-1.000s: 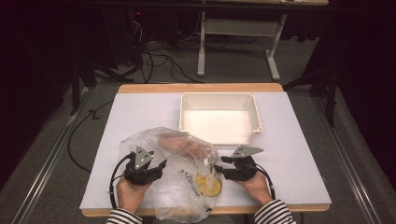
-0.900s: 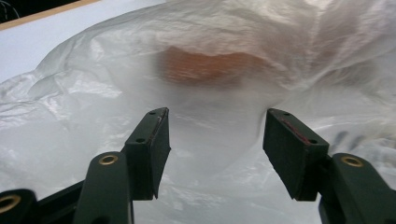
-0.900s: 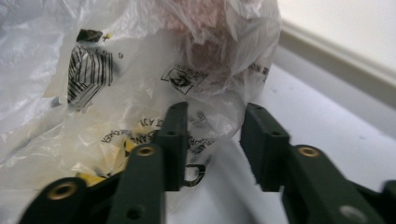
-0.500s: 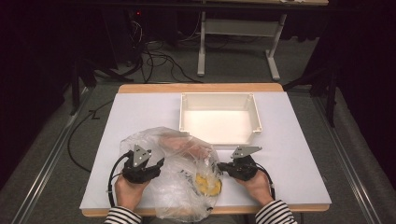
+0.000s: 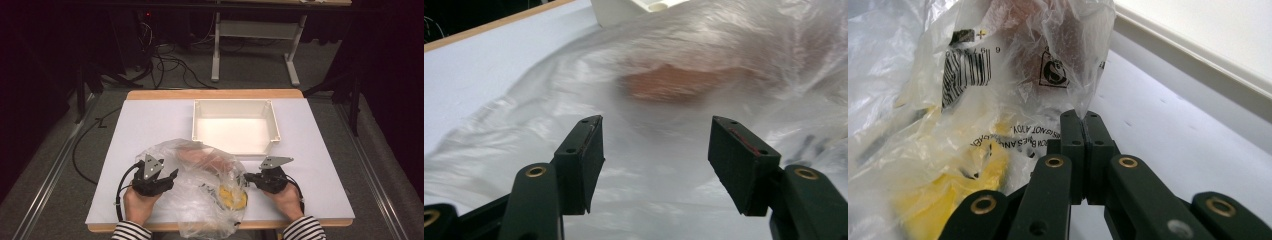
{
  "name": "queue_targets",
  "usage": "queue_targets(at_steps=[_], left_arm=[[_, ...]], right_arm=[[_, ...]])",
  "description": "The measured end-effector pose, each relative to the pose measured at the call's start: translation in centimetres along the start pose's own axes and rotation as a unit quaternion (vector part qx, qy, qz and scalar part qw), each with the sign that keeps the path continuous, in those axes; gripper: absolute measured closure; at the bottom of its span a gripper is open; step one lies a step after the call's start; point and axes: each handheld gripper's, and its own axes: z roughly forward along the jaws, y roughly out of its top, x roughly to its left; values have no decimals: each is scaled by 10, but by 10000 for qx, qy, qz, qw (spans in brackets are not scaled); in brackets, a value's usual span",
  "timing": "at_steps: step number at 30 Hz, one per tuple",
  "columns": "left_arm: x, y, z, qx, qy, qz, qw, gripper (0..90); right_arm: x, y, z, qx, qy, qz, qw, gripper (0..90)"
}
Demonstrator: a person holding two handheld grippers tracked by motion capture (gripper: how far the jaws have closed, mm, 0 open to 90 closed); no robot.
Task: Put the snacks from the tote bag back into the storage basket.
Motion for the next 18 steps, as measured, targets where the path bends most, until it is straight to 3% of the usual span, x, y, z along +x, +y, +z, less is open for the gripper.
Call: queue_targets(at_steps=[10, 18], left_arm=[[-4, 3, 2, 19, -118, 54, 9999, 381], [-17, -7, 21, 280, -498, 103, 9983, 391]], right_arm=[[-19, -12, -18, -23, -292, 216, 9993, 900], [-35, -14, -21, 5, -641, 415, 9971, 893]])
